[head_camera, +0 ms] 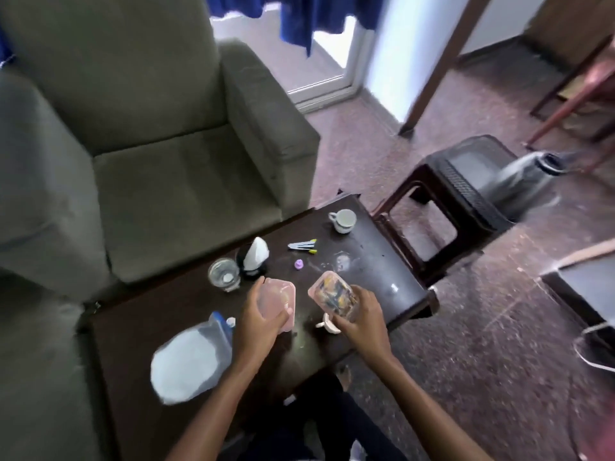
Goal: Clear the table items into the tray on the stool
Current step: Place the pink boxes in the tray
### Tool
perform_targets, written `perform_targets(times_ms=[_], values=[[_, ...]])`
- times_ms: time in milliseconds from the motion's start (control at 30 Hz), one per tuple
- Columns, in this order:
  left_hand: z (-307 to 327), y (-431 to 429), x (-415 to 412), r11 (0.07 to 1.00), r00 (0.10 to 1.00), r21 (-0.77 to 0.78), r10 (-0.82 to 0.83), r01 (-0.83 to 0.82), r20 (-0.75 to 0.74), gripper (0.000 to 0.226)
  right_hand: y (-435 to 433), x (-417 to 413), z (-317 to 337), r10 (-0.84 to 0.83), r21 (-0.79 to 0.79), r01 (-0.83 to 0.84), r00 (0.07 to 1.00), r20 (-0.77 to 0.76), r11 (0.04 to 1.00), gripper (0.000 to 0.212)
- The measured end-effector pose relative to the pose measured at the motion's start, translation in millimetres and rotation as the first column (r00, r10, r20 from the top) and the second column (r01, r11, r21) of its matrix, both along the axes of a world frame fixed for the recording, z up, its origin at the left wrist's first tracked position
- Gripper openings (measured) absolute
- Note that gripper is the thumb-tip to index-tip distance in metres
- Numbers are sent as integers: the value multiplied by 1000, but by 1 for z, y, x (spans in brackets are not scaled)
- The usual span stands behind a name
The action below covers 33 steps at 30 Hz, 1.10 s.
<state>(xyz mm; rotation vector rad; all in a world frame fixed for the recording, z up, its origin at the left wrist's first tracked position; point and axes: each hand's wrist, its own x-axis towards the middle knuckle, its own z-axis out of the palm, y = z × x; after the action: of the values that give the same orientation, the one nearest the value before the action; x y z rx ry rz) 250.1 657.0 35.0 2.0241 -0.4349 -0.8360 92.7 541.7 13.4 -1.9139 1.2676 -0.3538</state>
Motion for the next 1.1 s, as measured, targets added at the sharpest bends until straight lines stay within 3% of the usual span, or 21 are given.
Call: perform_targets(times_ms=[167, 367, 767, 967, 1100], values=[[16, -49, -43, 981, 981, -32, -194, 194, 9, 76, -7, -53, 21, -242, 4, 243, 967, 85, 970, 54], [27, -126, -110, 928, 929, -53, -365, 369, 65, 73, -60, -119, 21, -402, -48, 409, 909, 107, 911, 56], [48, -284, -265, 893, 891, -11, -449, 451, 72, 72, -217, -281, 35, -397, -80, 407, 910, 119, 910, 61], [58, -357, -291, 906, 904, 20, -423, 423, 66, 75, -288, -316, 40, -392, -90, 401, 914, 102, 912, 63], [60, -412, -294, 931, 933, -67, -359, 359, 18, 71, -350, -322, 48, -348, -88, 358, 931, 106, 930, 64]])
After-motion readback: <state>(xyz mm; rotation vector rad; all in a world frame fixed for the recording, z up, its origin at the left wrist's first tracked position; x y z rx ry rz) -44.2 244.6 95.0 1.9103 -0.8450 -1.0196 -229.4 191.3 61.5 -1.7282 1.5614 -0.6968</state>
